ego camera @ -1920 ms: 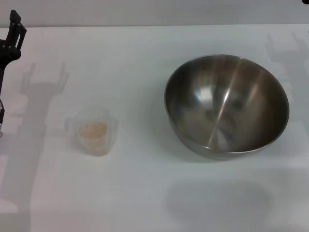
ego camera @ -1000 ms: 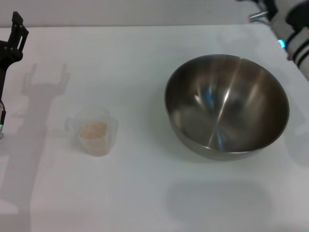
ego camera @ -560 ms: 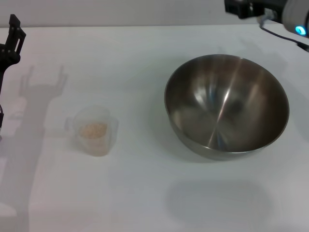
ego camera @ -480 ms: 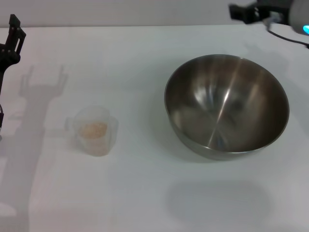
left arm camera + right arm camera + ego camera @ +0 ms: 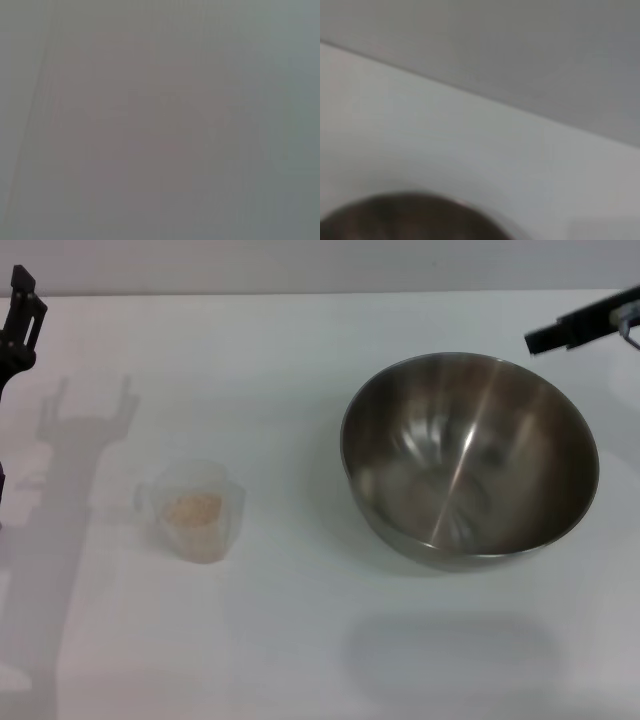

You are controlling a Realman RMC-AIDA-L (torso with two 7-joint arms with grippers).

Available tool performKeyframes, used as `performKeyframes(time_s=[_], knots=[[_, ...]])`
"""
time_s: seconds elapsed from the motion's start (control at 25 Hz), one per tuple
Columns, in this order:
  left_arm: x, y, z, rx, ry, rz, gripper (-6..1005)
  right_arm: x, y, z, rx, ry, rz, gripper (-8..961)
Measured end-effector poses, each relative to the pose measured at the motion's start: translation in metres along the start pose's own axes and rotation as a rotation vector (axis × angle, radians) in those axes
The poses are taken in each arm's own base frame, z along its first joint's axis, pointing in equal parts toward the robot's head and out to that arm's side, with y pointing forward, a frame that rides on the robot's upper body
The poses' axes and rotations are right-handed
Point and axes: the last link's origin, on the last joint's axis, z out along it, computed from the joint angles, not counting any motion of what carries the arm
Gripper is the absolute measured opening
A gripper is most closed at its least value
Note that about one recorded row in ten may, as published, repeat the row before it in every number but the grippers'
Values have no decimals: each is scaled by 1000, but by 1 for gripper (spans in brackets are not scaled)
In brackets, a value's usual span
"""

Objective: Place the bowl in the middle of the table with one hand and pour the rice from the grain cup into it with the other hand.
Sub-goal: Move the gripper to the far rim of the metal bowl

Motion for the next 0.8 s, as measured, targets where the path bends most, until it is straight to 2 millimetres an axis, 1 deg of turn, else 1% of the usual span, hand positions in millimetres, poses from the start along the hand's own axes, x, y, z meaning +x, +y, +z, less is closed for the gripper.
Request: performKeyframes(time_s=[0.04, 0.08, 0.24, 0.48, 0.6, 0.64, 0.8], knots=[[0, -1, -1, 2, 2, -24, 813, 3, -1, 5, -10, 39, 6, 687], [0, -1, -1, 2, 2, -24, 813, 3, -1, 5, -10, 39, 6, 687], [2, -3, -2, 2, 15, -30, 813, 10, -3, 17, -31, 103, 12, 686], [4, -3, -3, 2, 28, -33, 813, 17, -3, 24, -42, 143, 17, 686], [4, -2, -3, 0, 31, -33, 813, 23, -4, 31, -50, 167, 22, 687], [4, -2, -3, 0, 32, -33, 813, 27, -4, 35, -56, 182, 25, 687], [5, -2, -3, -1, 33, -33, 814, 30, -4, 41, -58, 192, 28, 686]])
